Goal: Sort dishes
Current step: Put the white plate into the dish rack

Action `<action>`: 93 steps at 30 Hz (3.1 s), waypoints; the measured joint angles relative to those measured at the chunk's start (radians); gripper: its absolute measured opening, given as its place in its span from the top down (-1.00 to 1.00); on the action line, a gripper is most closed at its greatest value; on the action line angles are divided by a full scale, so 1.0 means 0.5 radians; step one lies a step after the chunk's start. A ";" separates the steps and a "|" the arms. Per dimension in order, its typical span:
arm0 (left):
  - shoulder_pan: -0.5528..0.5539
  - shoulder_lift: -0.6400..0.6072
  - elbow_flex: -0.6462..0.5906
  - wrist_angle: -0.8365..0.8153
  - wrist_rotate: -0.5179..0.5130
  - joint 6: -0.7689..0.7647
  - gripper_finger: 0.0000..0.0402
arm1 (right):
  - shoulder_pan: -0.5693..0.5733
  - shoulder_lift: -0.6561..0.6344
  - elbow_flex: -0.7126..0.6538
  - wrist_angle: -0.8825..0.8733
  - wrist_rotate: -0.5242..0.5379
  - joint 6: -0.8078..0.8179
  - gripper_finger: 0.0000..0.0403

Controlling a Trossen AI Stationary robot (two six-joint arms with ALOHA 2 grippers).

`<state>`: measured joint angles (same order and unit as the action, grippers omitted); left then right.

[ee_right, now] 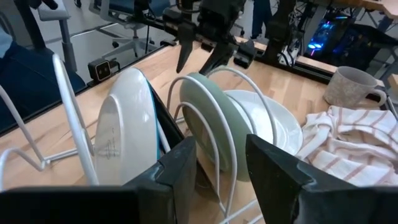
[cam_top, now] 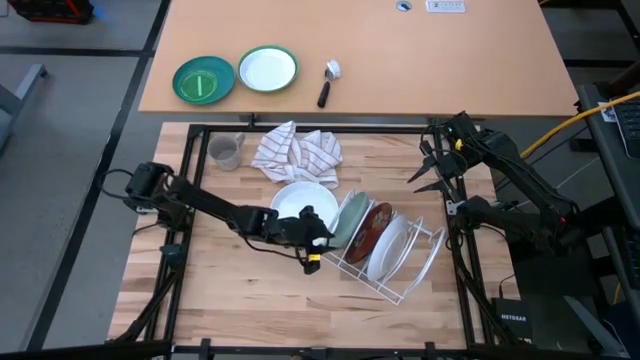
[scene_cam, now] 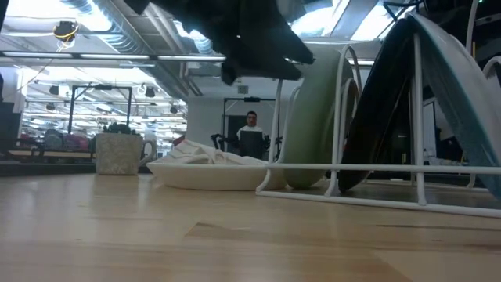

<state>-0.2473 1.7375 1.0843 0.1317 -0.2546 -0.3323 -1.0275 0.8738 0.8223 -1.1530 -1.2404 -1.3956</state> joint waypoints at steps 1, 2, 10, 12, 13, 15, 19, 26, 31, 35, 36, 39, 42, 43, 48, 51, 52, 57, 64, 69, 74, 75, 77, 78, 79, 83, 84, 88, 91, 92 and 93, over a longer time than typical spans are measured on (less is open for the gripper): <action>-0.006 -0.030 0.000 -0.046 -0.001 -0.004 0.20 | 0.000 0.000 0.000 0.000 -0.001 -0.002 0.28; -0.018 -0.058 0.000 -0.082 0.000 -0.005 0.20 | 0.001 -0.001 0.000 -0.001 -0.001 -0.004 0.28; -0.123 -0.285 0.001 -0.475 0.000 0.073 0.26 | 0.000 -0.041 0.000 -0.021 -0.017 -0.008 0.28; -0.150 -0.301 0.001 -0.645 0.000 0.105 0.27 | 0.000 -0.061 0.000 -0.026 -0.016 -0.008 0.28; -0.162 -0.300 0.001 -0.735 0.001 0.102 0.27 | 0.001 -0.073 -0.001 -0.038 -0.017 -0.008 0.28; -0.186 -0.288 0.000 -0.907 0.001 0.049 0.28 | 0.000 -0.093 -0.001 -0.038 -0.017 -0.009 0.28; -0.217 -0.211 0.001 -1.159 0.001 -0.039 0.28 | 0.000 -0.130 -0.001 -0.039 -0.017 -0.010 0.28; -0.209 -0.076 0.000 -1.326 -0.039 0.173 0.28 | -0.001 -0.153 -0.001 -0.040 -0.011 -0.011 0.28; -0.182 -0.004 0.001 -1.349 -0.141 0.250 0.28 | 0.000 -0.153 -0.001 -0.039 -0.010 -0.011 0.28; -0.157 0.061 0.001 -1.349 -0.149 0.265 0.28 | 0.000 -0.153 0.000 -0.038 -0.010 -0.011 0.28; -0.150 0.085 0.001 -1.349 -0.149 0.266 0.28 | 0.000 -0.152 -0.001 -0.038 -0.010 -0.010 0.28; -0.129 0.140 0.001 -1.356 -0.162 0.312 0.28 | 0.000 -0.152 0.000 -0.038 -0.010 -0.011 0.28; -0.111 0.181 0.001 -1.344 -0.245 0.369 0.28 | 0.001 -0.152 -0.001 -0.038 -0.010 -0.011 0.28; -0.103 0.190 0.001 -1.346 -0.273 0.390 0.28 | 0.001 -0.152 0.000 -0.038 -0.010 -0.011 0.28; -0.063 0.239 0.003 -1.332 -0.284 0.449 0.28 | 0.001 -0.152 -0.001 -0.037 -0.010 -0.011 0.28; -0.059 0.269 0.009 -1.328 -0.298 0.471 0.28 | 0.001 -0.151 -0.001 -0.037 -0.010 -0.011 0.28; -0.060 0.270 0.009 -1.331 -0.310 0.471 0.28 | 0.001 -0.152 -0.001 -0.037 -0.010 -0.011 0.28; -0.065 0.282 0.008 -1.327 -0.332 0.471 0.34 | 0.001 -0.151 -0.001 -0.036 -0.010 -0.011 0.28; -0.068 0.292 0.004 -1.324 -0.404 0.503 0.80 | 0.001 -0.151 0.000 -0.033 -0.009 -0.018 0.28; -0.078 0.296 -0.001 -1.347 -0.493 0.526 0.88 | 0.001 -0.151 -0.001 -0.046 -0.008 -0.052 0.28; -0.110 0.289 -0.002 -1.344 -0.515 0.392 0.90 | 0.001 -0.151 0.000 -0.047 -0.009 -0.053 0.28; -0.119 0.277 -0.002 -1.344 -0.510 0.355 0.90 | 0.001 -0.151 0.000 -0.047 -0.009 -0.053 0.28; -0.131 0.254 0.011 -1.342 -0.507 0.256 0.90 | 0.001 -0.152 0.000 -0.047 -0.009 -0.053 0.28; -0.142 0.240 0.020 -1.348 -0.510 0.211 0.90 | 0.000 -0.151 0.000 -0.047 -0.008 -0.053 0.28; -0.150 0.234 0.036 -1.353 -0.516 0.164 0.90 | 0.001 -0.151 0.000 -0.049 -0.008 -0.053 0.28; -0.191 0.158 0.077 -1.360 -0.523 -0.002 0.91 | 0.000 -0.152 0.000 -0.048 0.000 -0.053 0.28; -0.200 0.130 0.082 -1.357 -0.527 -0.041 0.92 | 0.001 -0.152 0.000 -0.051 0.003 -0.053 0.28; -0.222 0.008 0.082 -1.367 -0.550 -0.231 0.95 | 0.000 -0.152 0.000 -0.049 0.004 -0.052 0.28; -0.239 -0.100 0.082 -1.383 -0.559 -0.381 0.98 | 0.000 -0.152 0.000 -0.050 0.005 -0.053 0.28; -0.247 -0.143 0.082 -1.393 -0.561 -0.426 0.98 | 0.000 -0.152 0.000 -0.050 0.005 -0.052 0.28; -0.254 -0.183 0.082 -1.402 -0.560 -0.459 0.99 | 0.000 -0.152 0.000 -0.050 0.005 -0.053 0.28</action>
<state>-0.3743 1.6459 1.1255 -0.5694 -0.5345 -0.5619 -1.0273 0.7979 0.8223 -1.1780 -1.2381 -1.4220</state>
